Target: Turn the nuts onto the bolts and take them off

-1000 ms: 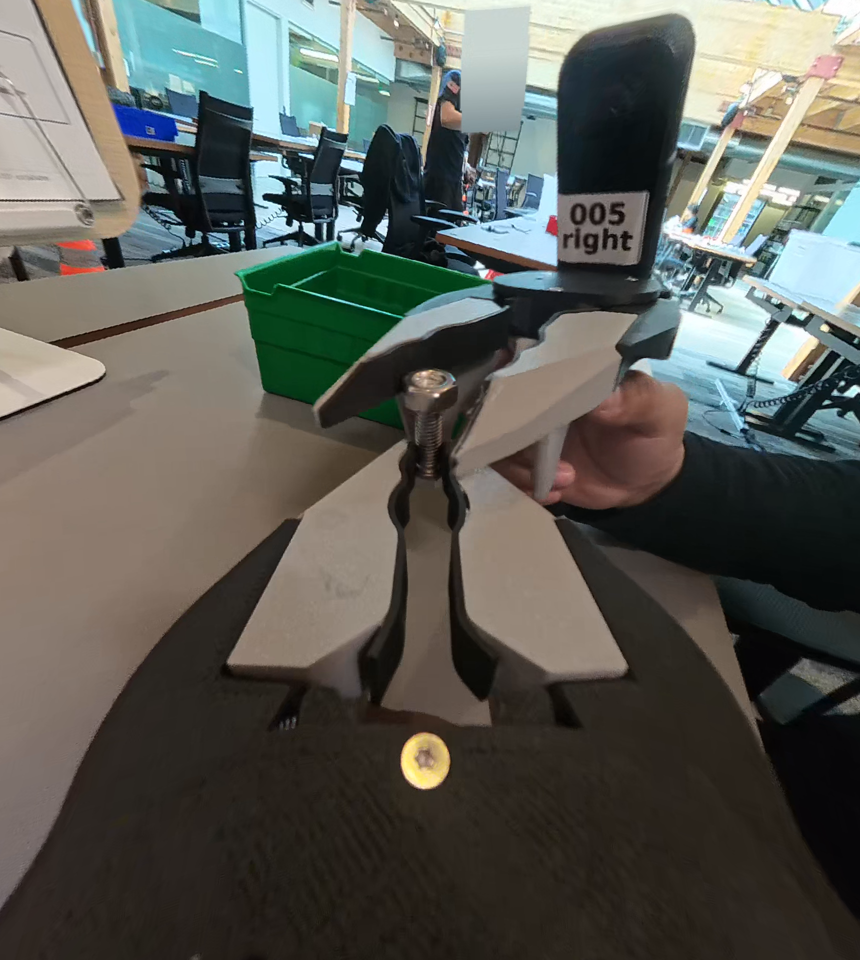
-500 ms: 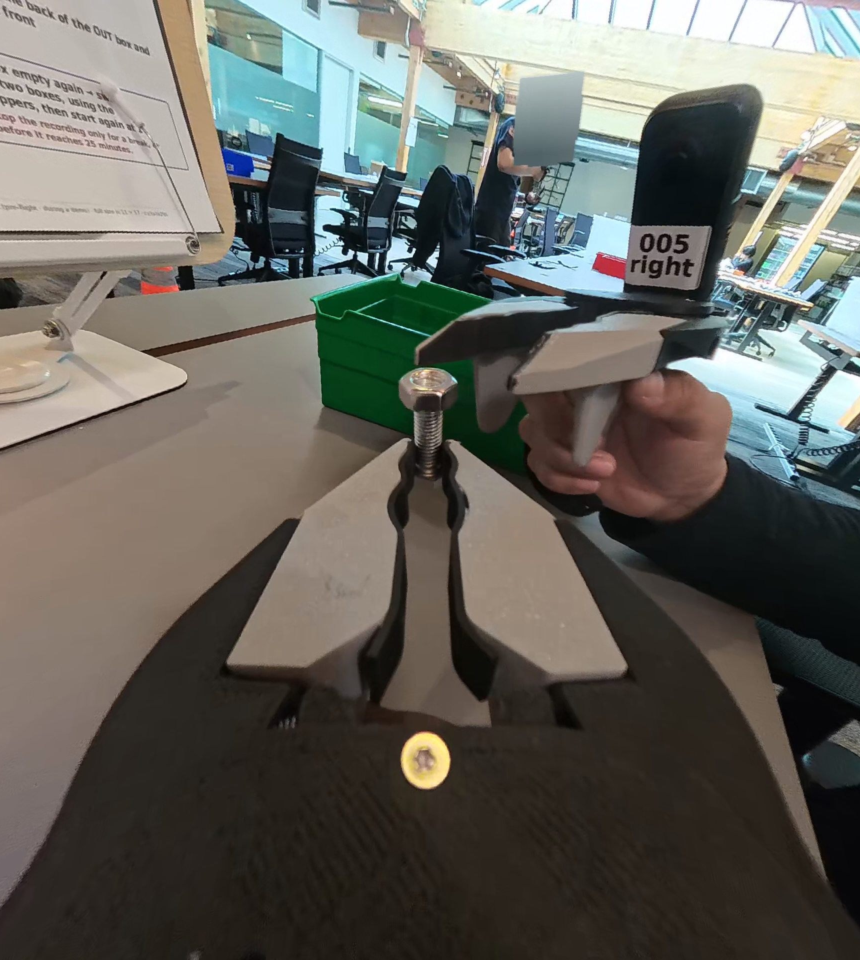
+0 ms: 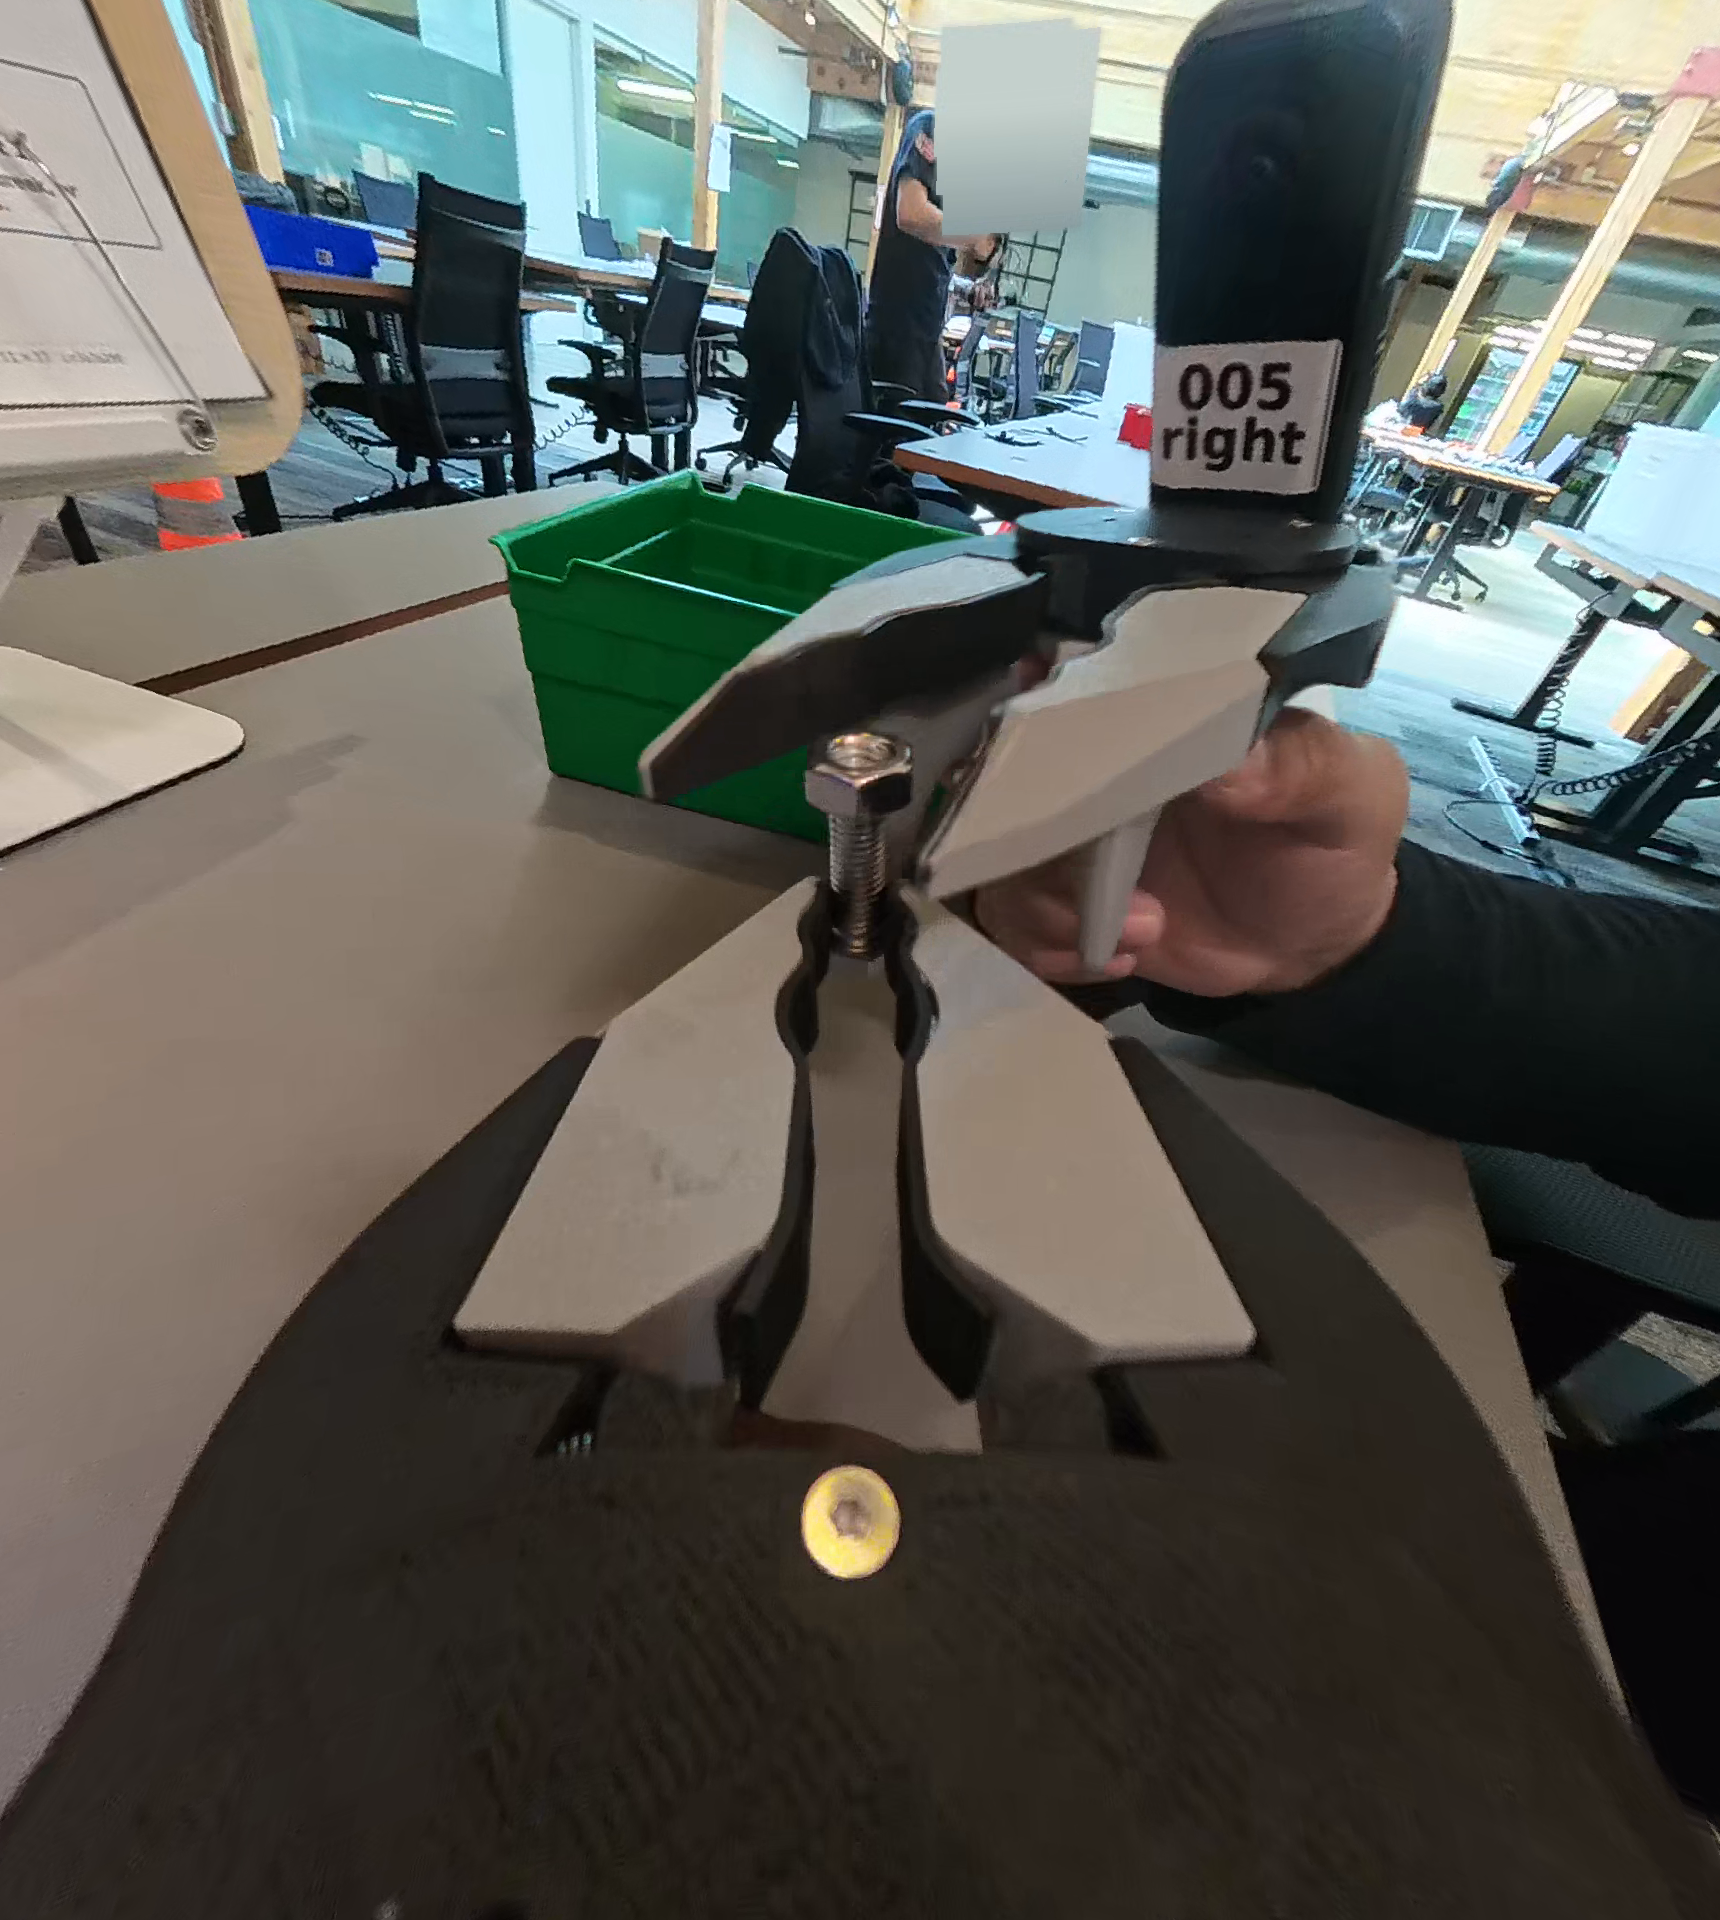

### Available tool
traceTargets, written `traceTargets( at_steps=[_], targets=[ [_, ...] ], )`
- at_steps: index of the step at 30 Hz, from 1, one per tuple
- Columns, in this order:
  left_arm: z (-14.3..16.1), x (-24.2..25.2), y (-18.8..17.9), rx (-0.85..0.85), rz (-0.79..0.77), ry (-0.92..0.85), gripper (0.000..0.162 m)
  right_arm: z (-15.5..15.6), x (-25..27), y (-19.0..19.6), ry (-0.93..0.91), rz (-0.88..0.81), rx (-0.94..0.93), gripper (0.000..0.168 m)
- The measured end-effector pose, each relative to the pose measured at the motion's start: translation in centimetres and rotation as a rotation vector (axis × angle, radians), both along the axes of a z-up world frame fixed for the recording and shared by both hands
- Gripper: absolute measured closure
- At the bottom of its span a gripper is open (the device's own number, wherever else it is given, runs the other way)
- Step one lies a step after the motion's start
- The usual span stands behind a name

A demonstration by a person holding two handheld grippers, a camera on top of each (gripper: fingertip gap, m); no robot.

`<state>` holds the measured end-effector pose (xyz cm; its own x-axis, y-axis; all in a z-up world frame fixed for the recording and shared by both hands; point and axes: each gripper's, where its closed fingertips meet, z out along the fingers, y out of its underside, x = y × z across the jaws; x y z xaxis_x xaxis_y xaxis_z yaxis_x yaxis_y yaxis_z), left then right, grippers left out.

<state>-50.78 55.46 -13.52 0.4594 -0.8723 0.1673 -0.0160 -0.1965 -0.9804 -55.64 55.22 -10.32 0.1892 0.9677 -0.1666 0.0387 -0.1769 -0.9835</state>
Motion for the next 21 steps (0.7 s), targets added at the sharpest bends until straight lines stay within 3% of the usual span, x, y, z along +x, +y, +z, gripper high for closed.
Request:
traceTargets(
  at_steps=[9, 21],
  targets=[
    [1.0, -2.3, 1.7, 0.003, 0.107, -0.059, 0.156, 1.3, 1.9, 1.3, 0.058, -0.051, -0.006, 0.132],
    [0.0, 0.2, 0.1, 0.003, 0.009, -0.007, 0.156, -0.6, -0.4, 0.0, 0.0, -0.001, -0.014, 0.133]
  ],
)
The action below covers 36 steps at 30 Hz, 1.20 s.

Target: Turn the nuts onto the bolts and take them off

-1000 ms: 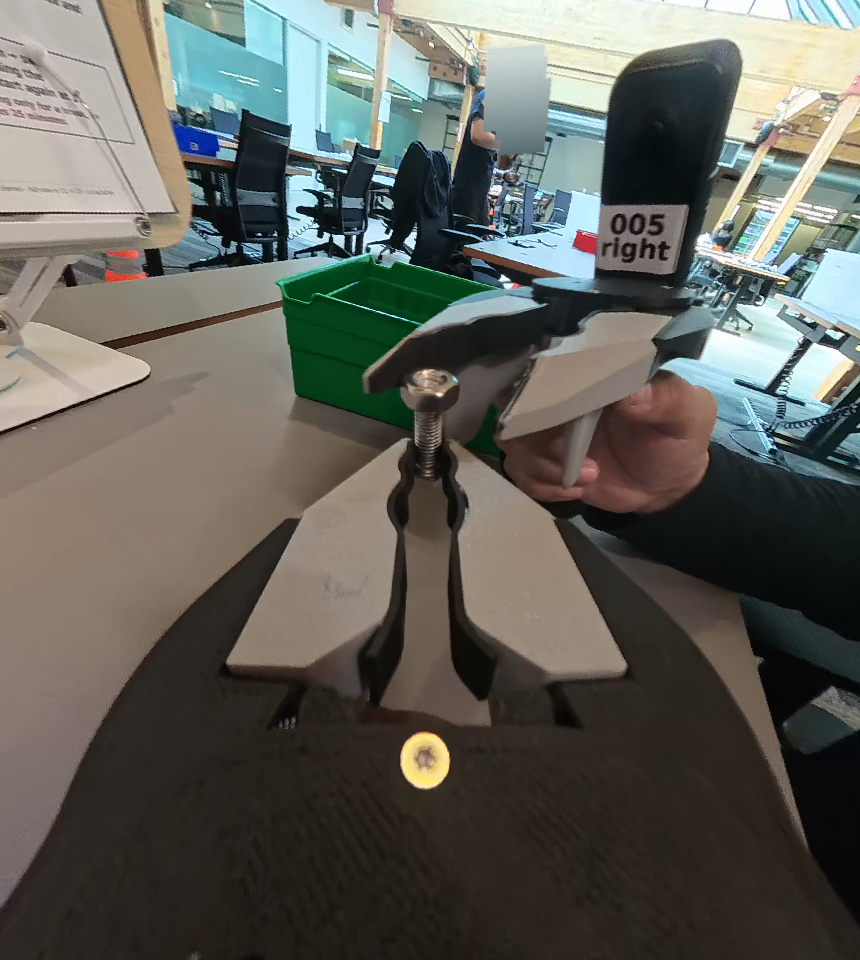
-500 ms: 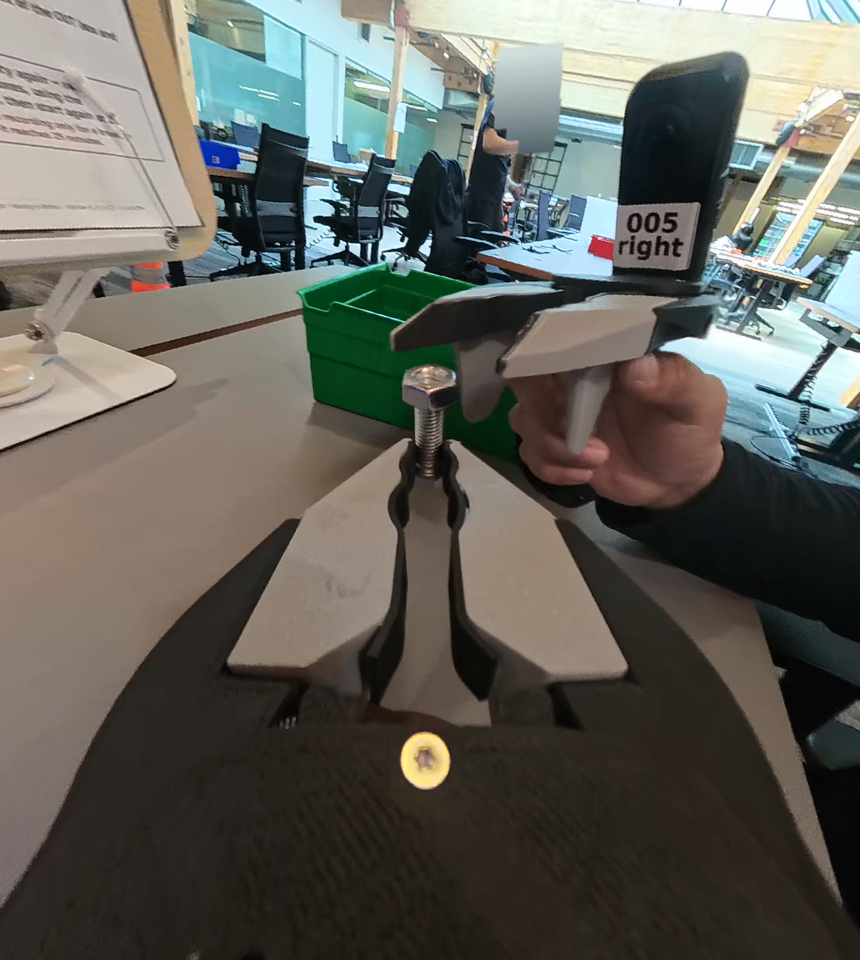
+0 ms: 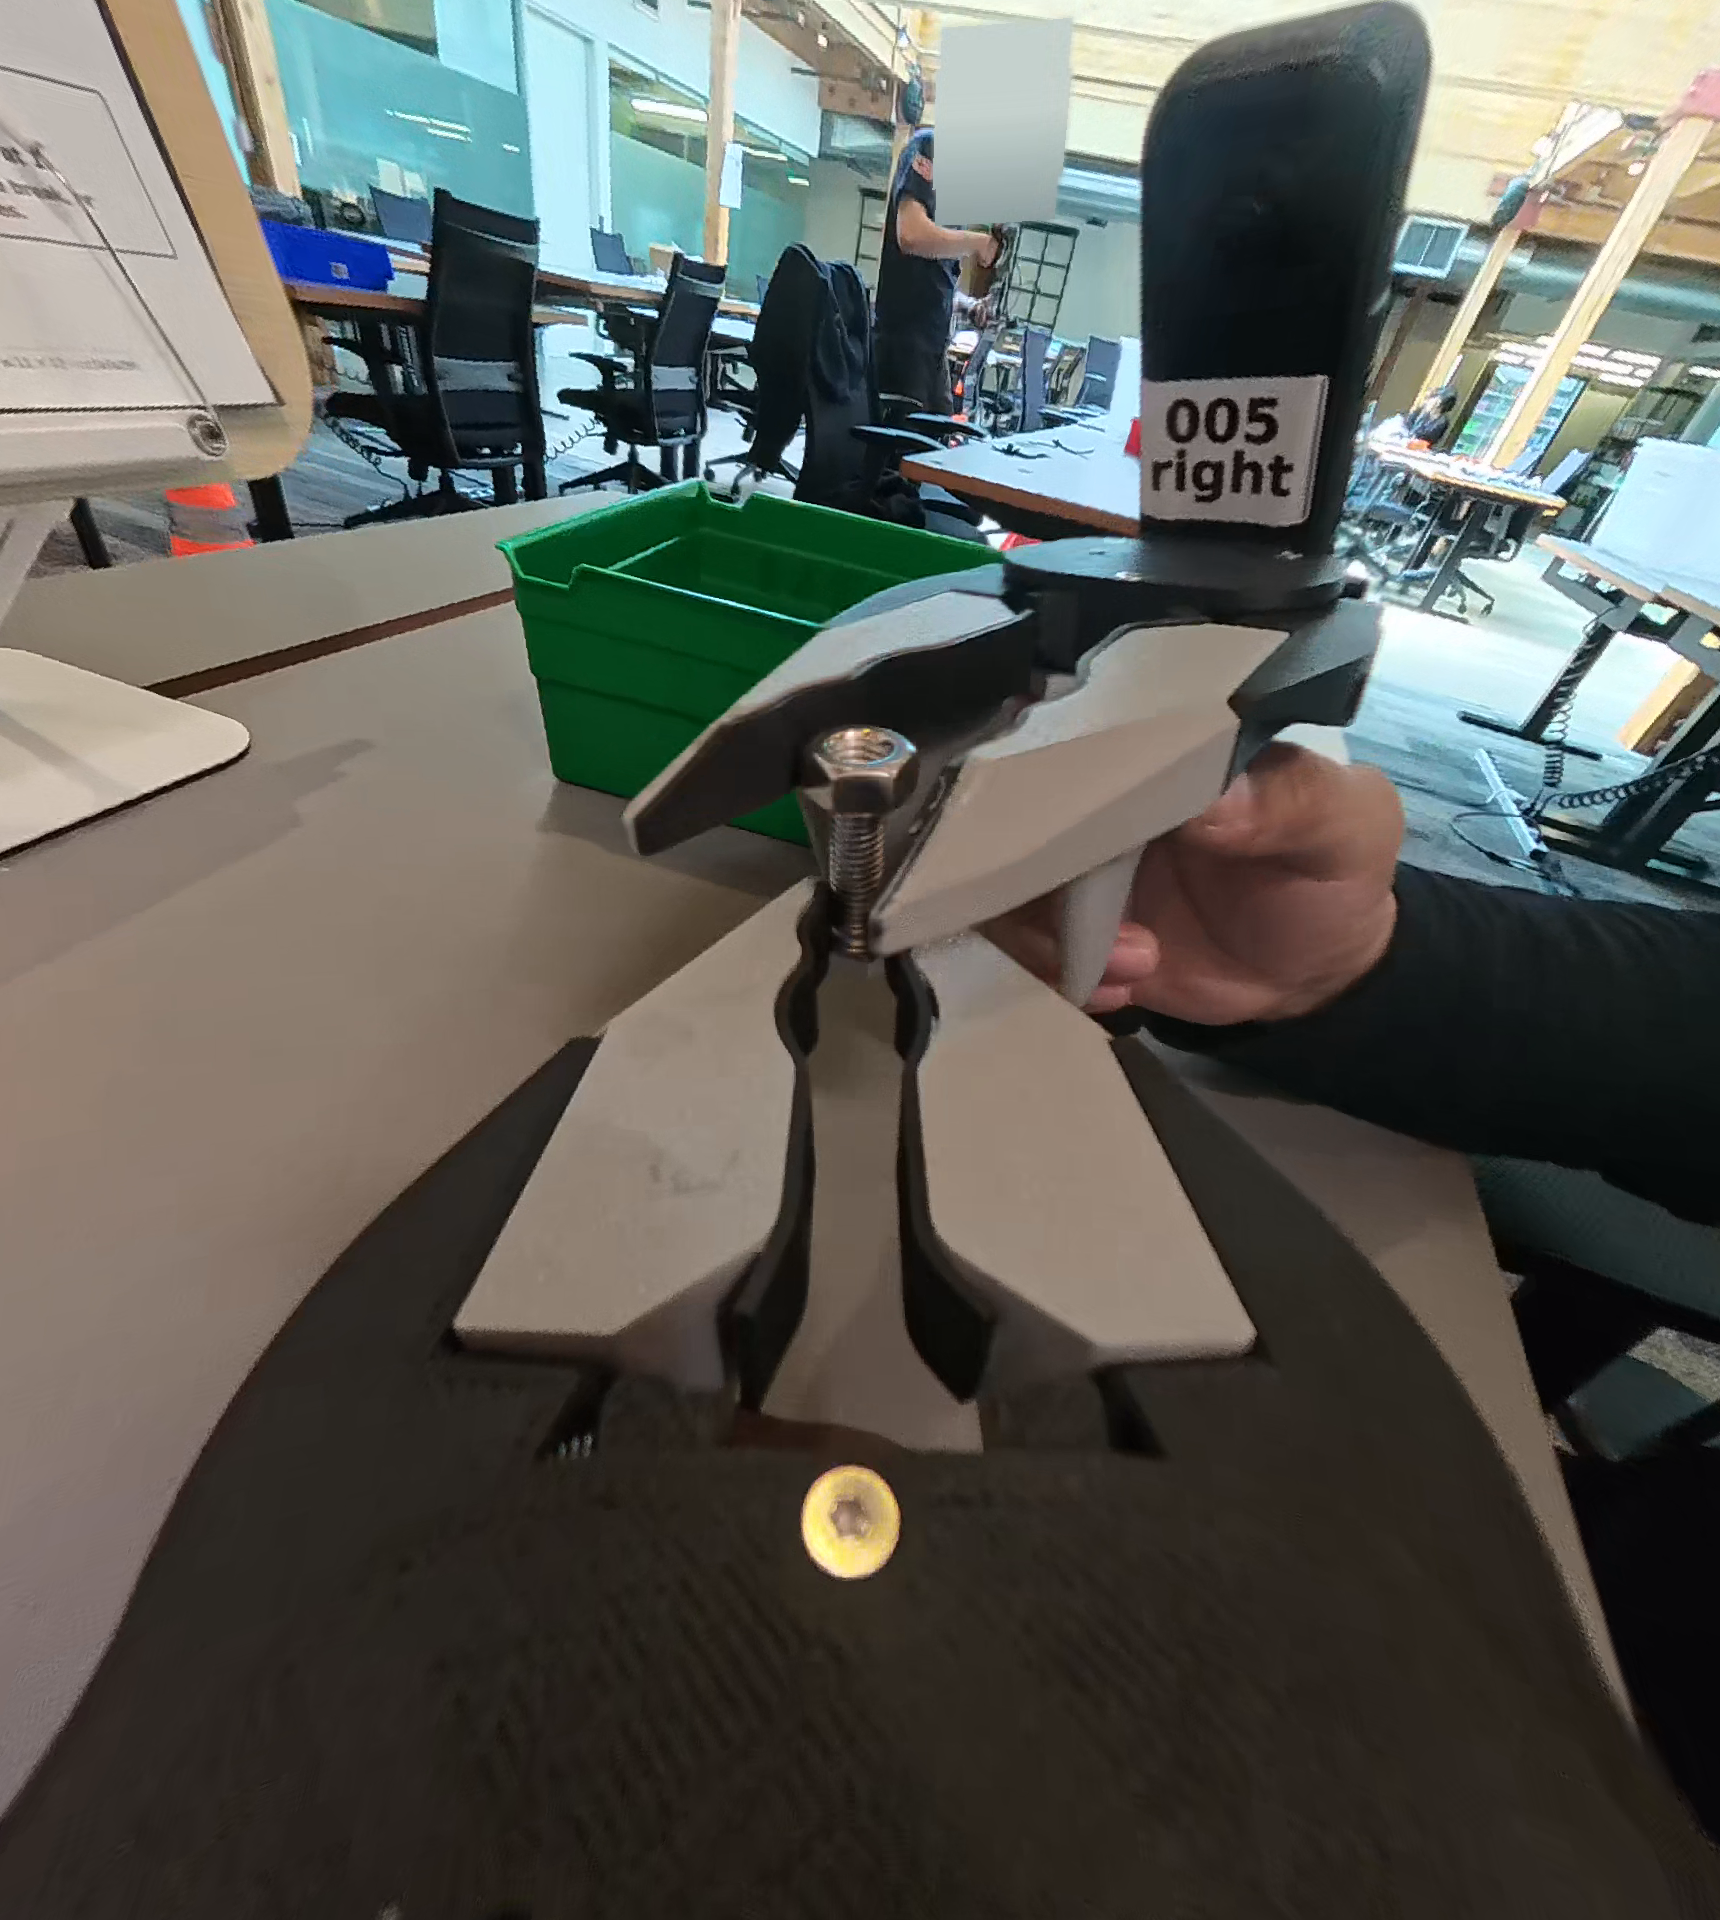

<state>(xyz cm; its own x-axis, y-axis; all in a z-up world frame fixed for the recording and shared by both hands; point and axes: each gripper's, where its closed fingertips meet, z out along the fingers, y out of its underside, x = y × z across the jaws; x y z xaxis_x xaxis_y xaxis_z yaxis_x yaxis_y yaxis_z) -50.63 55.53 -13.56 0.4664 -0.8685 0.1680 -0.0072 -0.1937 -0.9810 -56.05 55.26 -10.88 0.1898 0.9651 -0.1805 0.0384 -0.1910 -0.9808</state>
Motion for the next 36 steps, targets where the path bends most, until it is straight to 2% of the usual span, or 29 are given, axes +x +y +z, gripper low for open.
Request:
traceTargets(
  at_steps=[12, 18, 26, 36],
  targets=[
    [1.2, -2.9, 2.0, -0.008, 0.115, -0.068, 0.156, 2.0, 2.3, 1.6, 0.061, -0.103, 0.039, 0.128],
    [0.8, -2.4, 1.7, -0.01, 0.094, -0.052, 0.156, 1.2, 1.4, 0.8, 0.028, -0.063, 0.036, 0.132],
    [0.0, -0.7, 0.6, -0.004, 0.031, -0.005, 0.156, -0.1, -0.1, 0.3, -0.015, -0.048, 0.027, 0.125],
    [1.0, -2.8, 1.9, -0.011, 0.109, -0.06, 0.156, 1.2, 1.7, 1.6, 0.028, -0.117, 0.043, 0.128]
  ],
)
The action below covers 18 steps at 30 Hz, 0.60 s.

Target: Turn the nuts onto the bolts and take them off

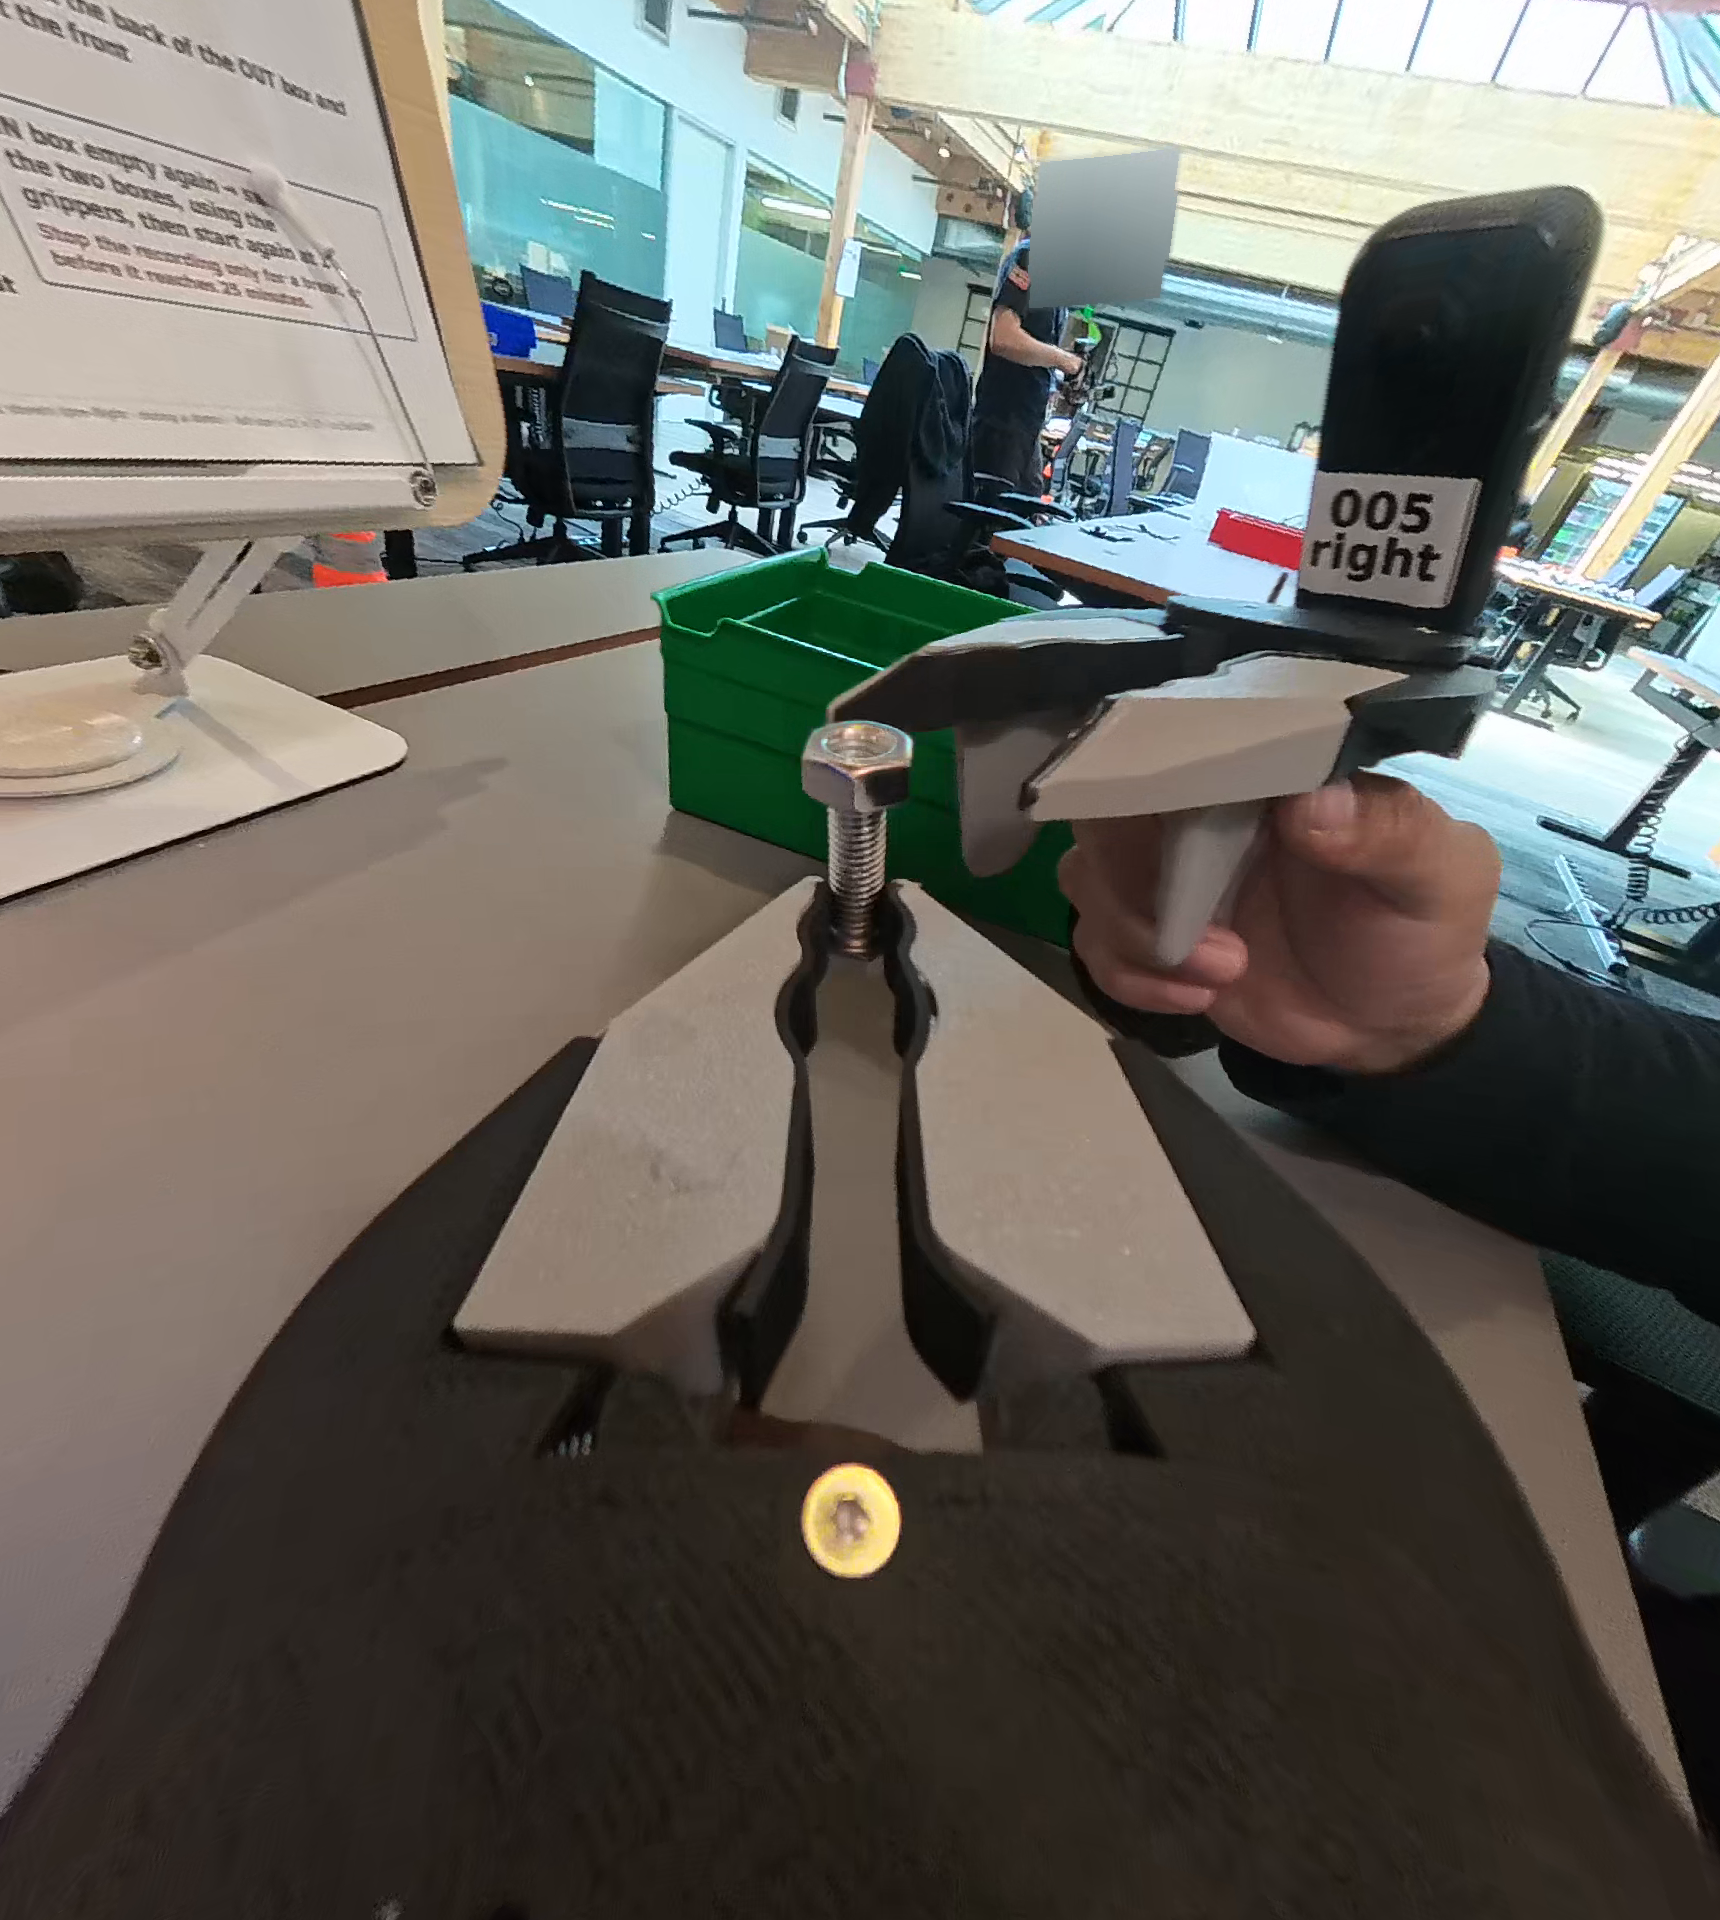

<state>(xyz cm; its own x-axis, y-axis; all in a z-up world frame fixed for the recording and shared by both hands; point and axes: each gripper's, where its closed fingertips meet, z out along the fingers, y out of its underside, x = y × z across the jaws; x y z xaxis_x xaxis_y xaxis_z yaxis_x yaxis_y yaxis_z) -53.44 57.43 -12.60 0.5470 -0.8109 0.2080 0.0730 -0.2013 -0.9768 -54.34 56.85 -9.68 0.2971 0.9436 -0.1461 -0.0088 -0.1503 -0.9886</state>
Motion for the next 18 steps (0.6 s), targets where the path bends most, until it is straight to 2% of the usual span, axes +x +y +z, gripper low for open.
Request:
traceTargets(
  at_steps=[8, 14, 18],
  targets=[
    [-0.7, 1.1, -0.6, -0.001, -0.036, 0.04, 0.156, -0.6, -1.0, -0.6, -0.041, 0.017, 0.019, 0.132],
    [-1.0, 2.6, -1.9, 0.02, -0.103, 0.071, 0.155, -1.4, -1.4, -0.4, -0.077, 0.005, 0.016, 0.154],
    [-1.2, 2.9, -2.3, -0.001, -0.138, 0.069, 0.155, -1.4, -1.6, -0.6, -0.09, 0.013, 0.027, 0.154]
  ],
)
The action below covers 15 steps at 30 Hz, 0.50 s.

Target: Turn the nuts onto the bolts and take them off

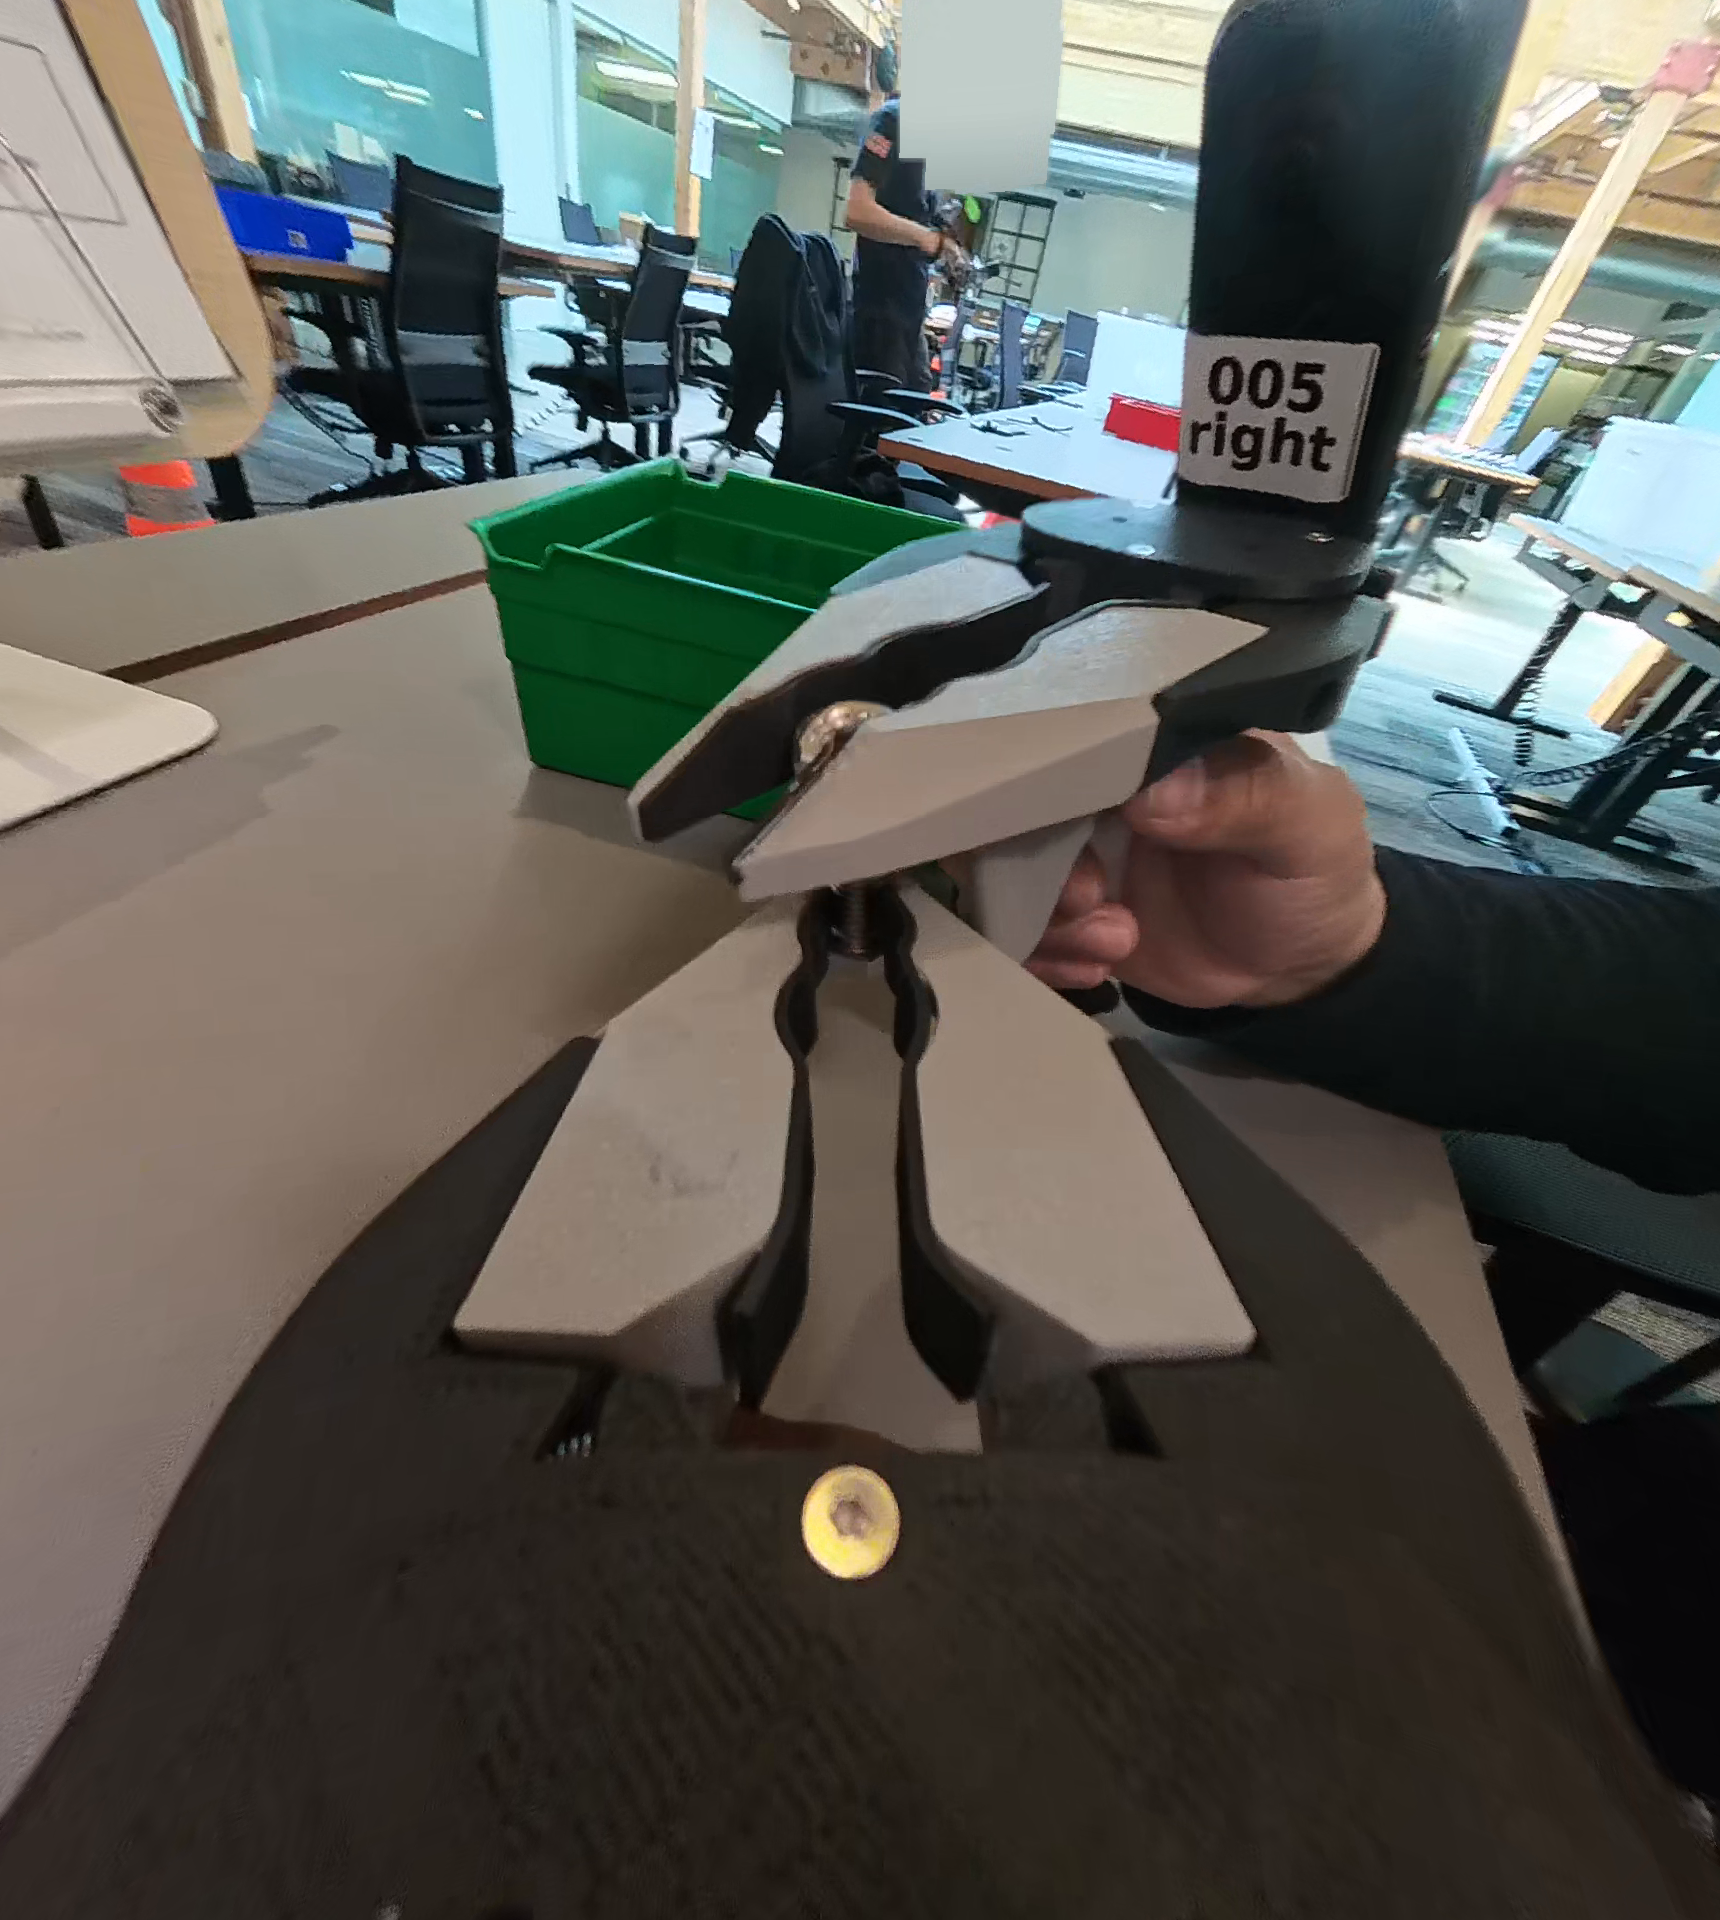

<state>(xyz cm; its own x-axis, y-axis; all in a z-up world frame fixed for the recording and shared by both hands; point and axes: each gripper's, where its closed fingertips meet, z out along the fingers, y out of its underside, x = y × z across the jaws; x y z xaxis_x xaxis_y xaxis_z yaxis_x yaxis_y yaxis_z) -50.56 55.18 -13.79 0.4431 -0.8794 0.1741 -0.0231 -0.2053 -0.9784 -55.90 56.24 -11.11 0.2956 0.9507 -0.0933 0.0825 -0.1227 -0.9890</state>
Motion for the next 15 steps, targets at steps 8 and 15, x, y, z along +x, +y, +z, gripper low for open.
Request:
traceTargets(
  at_steps=[8, 15],
  targets=[
    [-0.4, -0.6, 1.0, -0.011, 0.052, 0.011, 0.156, 3.8, 1.9, 0.0, 0.146, -0.034, 0.075, 0.154],
    [-1.1, -1.2, 1.8, -0.036, 0.089, 0.014, 0.156, 8.3, 4.8, -1.7, 0.243, -0.064, 0.112, 0.154]
  ],
)
